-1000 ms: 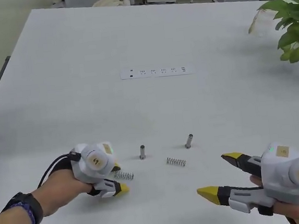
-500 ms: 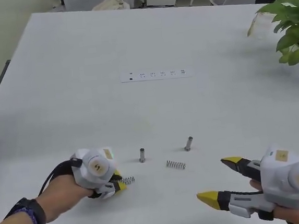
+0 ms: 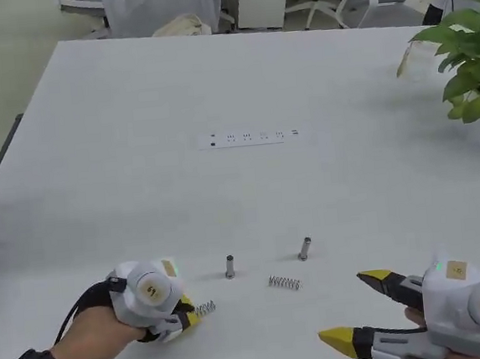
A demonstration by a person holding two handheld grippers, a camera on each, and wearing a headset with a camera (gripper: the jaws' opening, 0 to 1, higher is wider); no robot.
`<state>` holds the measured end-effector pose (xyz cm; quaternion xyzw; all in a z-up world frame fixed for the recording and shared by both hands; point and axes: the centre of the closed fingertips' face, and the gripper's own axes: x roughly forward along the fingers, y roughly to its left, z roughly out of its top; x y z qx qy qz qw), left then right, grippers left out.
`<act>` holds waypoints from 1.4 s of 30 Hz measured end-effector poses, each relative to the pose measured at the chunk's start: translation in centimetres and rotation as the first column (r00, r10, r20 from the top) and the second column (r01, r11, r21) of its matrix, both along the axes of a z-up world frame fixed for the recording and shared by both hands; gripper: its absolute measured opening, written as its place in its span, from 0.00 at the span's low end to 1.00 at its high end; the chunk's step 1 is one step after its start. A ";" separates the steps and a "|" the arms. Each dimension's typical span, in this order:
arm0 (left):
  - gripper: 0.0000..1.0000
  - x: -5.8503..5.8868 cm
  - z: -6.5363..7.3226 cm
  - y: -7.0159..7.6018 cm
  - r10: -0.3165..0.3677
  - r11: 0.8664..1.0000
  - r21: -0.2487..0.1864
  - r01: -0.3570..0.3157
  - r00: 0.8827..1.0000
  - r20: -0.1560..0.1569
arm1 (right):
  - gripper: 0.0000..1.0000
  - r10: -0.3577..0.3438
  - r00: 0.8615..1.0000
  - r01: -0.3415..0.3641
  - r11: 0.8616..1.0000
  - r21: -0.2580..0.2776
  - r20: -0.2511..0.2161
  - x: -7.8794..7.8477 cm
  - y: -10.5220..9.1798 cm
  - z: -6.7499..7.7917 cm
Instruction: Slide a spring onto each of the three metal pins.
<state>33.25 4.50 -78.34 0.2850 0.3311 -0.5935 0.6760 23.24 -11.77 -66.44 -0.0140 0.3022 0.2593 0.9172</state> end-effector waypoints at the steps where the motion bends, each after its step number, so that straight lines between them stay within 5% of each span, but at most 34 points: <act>1: 0.02 -0.1 0.2 0.1 0.002 1.000 -0.003 -0.002 1.000 0.001 | 0.67 0.001 1.000 -0.001 1.000 0.000 0.000 0.0 0.0 0.0; 20: 0.02 -1.9 3.7 3.1 0.062 0.996 -0.071 -0.060 0.998 0.028 | 0.67 0.051 0.999 -0.051 0.999 -0.004 -0.018 -0.2 0.8 -0.6; 42: 0.02 -4.7 7.1 2.5 0.051 0.991 -0.130 -0.041 0.996 0.079 | 0.64 0.117 0.993 -0.117 0.993 0.012 -0.017 -0.5 3.3 -0.6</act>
